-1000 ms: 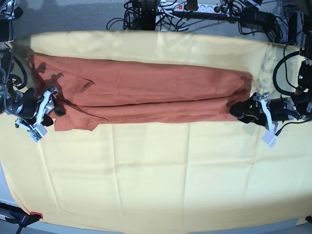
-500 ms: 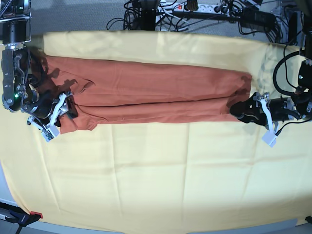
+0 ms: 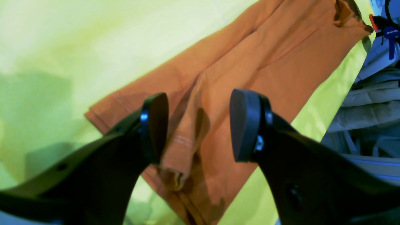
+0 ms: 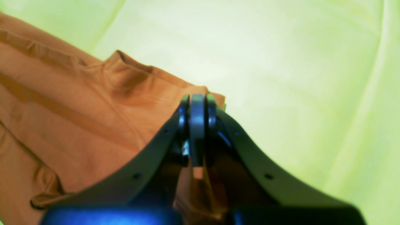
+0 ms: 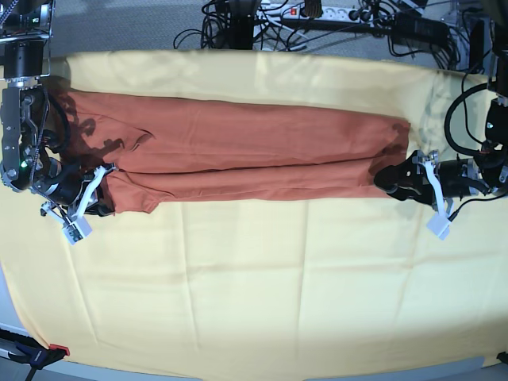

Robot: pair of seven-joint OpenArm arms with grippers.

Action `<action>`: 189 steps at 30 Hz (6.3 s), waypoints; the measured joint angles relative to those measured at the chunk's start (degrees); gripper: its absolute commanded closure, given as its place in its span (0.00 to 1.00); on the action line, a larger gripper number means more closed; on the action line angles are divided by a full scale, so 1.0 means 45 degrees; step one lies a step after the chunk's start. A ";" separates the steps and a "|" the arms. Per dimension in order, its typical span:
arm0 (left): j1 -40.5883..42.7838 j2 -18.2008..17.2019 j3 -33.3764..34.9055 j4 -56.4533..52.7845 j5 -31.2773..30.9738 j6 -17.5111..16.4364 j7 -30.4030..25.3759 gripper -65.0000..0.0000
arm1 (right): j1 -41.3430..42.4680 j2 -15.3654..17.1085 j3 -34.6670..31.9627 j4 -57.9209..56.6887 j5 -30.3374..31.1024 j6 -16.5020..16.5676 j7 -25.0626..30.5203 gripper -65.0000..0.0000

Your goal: Fold the T-shirt properly

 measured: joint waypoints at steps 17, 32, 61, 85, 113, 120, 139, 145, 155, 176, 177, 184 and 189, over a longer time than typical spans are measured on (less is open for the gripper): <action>0.0000 0.0000 0.0000 0.0000 0.0340 0.0000 0.0005 0.49 | -0.2137 0.0884 0.0092 0.3517 0.1991 0.1297 -0.1292 1.00; 0.0000 0.0000 0.0005 0.0000 0.0335 0.0000 0.0000 0.49 | -0.3599 0.1705 0.0092 0.4609 0.0641 0.1331 -0.2822 1.00; -0.0568 -0.1841 -0.1409 0.0000 0.0427 0.0000 0.0364 0.49 | -0.3599 0.2477 0.0180 0.7130 -0.1141 -0.0364 -0.3599 0.44; 0.1239 -0.1739 -0.5921 -0.0175 0.0466 0.0199 0.1107 0.49 | -0.3555 0.0049 0.1083 0.5110 -0.1005 -0.0121 -0.3196 1.00; 0.3599 0.1180 -0.5935 -0.0233 0.1273 0.1957 0.0733 0.49 | -0.3609 -0.0034 0.1093 0.3104 -0.1885 -0.1360 -0.2050 1.00; 0.3696 0.1855 -0.5343 -0.0228 0.0549 0.1350 0.0505 0.49 | -0.3594 -0.0034 0.1093 0.3104 -0.1885 -0.1360 -0.2050 1.00; 0.3245 0.3118 -0.5459 -0.0209 0.1025 0.1025 0.0675 1.00 | -0.3594 -0.0034 0.1093 0.3104 -0.1885 -0.1010 -0.2006 1.00; 0.2817 0.2997 -0.5829 -0.0253 0.1258 0.1064 0.0763 1.00 | -0.3594 -0.0034 0.1093 0.3104 -0.1831 -0.1001 -0.2006 1.00; 0.2686 0.2968 -0.5838 -0.0131 -0.1073 0.0243 0.2438 1.00 | -0.3594 -0.0039 0.1093 0.3104 -0.1802 -0.1005 -0.1894 1.00; 0.2715 0.5411 -0.4022 0.3011 -0.1010 0.0010 0.2351 1.00 | -0.3594 -0.0039 0.1093 0.3104 -0.1792 -0.1088 -0.1715 1.00; 0.2705 0.5654 -0.3837 0.3011 -0.1015 0.0010 0.2191 1.00 | -0.3594 -0.0039 0.1093 0.3104 -0.1797 -0.1088 -0.1715 1.00; 0.2715 0.7305 -0.3211 0.2997 0.1749 0.0015 0.0126 1.00 | -0.3594 -0.0039 0.1093 0.3104 -0.1792 -0.1073 -0.1715 1.00; 0.2696 0.8189 -0.2584 0.2997 0.3687 0.0015 -0.0976 1.00 | -0.3594 -0.0039 0.1093 0.3104 -0.1792 -0.1005 -0.1715 1.00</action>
